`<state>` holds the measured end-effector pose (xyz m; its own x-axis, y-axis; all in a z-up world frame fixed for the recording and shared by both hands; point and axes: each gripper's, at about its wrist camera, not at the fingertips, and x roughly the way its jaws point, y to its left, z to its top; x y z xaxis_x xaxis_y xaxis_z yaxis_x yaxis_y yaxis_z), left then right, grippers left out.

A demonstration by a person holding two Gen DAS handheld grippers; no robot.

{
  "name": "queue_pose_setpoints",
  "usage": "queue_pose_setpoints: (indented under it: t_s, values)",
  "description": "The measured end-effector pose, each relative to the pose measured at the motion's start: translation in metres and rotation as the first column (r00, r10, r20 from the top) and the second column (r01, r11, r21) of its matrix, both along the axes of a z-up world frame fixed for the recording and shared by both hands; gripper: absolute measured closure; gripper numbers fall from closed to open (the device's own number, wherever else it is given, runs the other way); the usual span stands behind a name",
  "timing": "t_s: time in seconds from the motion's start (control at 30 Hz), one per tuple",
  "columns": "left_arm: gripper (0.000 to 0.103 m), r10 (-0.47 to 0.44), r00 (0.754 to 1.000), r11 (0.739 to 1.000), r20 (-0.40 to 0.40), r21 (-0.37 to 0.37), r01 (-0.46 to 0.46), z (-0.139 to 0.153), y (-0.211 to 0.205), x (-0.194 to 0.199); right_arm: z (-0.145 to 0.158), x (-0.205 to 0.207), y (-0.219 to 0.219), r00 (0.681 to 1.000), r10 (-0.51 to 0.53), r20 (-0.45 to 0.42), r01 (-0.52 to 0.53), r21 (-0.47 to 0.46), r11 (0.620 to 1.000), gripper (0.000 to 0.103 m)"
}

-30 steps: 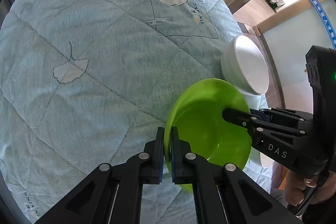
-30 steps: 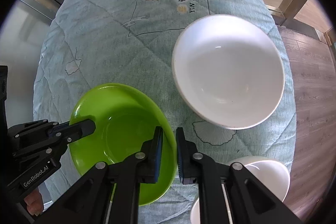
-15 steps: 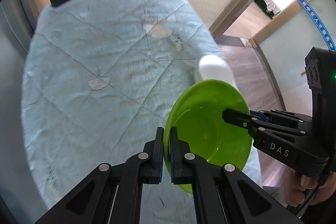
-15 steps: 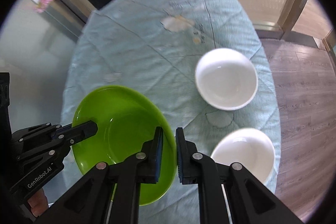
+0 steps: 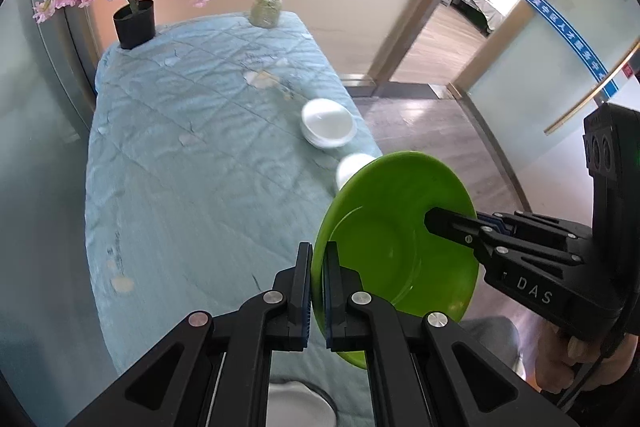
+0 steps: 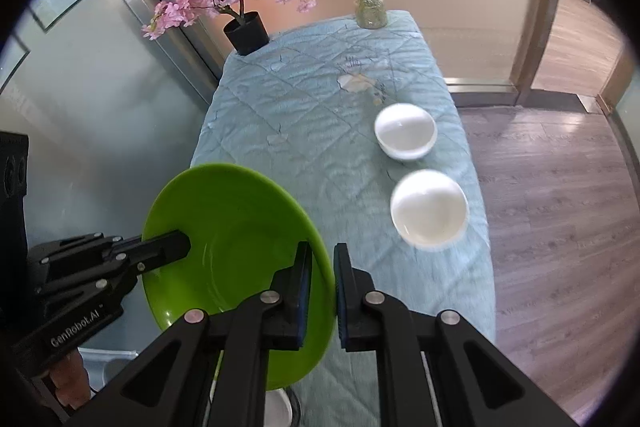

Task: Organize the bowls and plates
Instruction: 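Lift the green bowl with the left gripper and carry it beside the plate stack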

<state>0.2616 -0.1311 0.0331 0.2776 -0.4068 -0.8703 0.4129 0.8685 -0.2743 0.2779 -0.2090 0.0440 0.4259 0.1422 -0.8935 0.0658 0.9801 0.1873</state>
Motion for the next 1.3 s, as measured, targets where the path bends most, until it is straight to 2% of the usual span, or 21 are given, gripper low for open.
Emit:
queue_pose_setpoints:
  t_s: [0.27, 0.53, 0.83, 1.07, 1.3]
  values:
    - [0.102, -0.023, 0.999, 0.999, -0.042, -0.027, 0.021, 0.005, -0.018, -0.088, 0.012, -0.074, -0.016, 0.999, -0.032, -0.022, 0.032, -0.005, 0.999, 0.093]
    - [0.102, -0.038, 0.996, 0.999, -0.081, -0.026, 0.036, -0.005, -0.031, -0.139, 0.006, -0.121, -0.026, 0.998, -0.046, -0.046, 0.045, -0.014, 0.999, 0.093]
    - [0.102, -0.037, 0.981, 0.999, -0.190, -0.031, 0.032, -0.061, -0.034, -0.175, -0.038, -0.151, -0.034, 0.987, -0.057, -0.149, 0.053, -0.025, 0.998, 0.093]
    - [0.102, -0.025, 0.959, 1.000, -0.281, -0.025, 0.019, -0.115, -0.034, -0.171, -0.083, -0.160, -0.039, 0.968, -0.062, -0.244, 0.060, -0.013, 0.998, 0.093]
    - [0.101, -0.016, 0.942, 1.000, -0.335, -0.008, 0.014, -0.159, -0.044, -0.167, -0.118, -0.165, -0.046, 0.950, -0.082, -0.302, 0.082, -0.014, 0.997, 0.093]
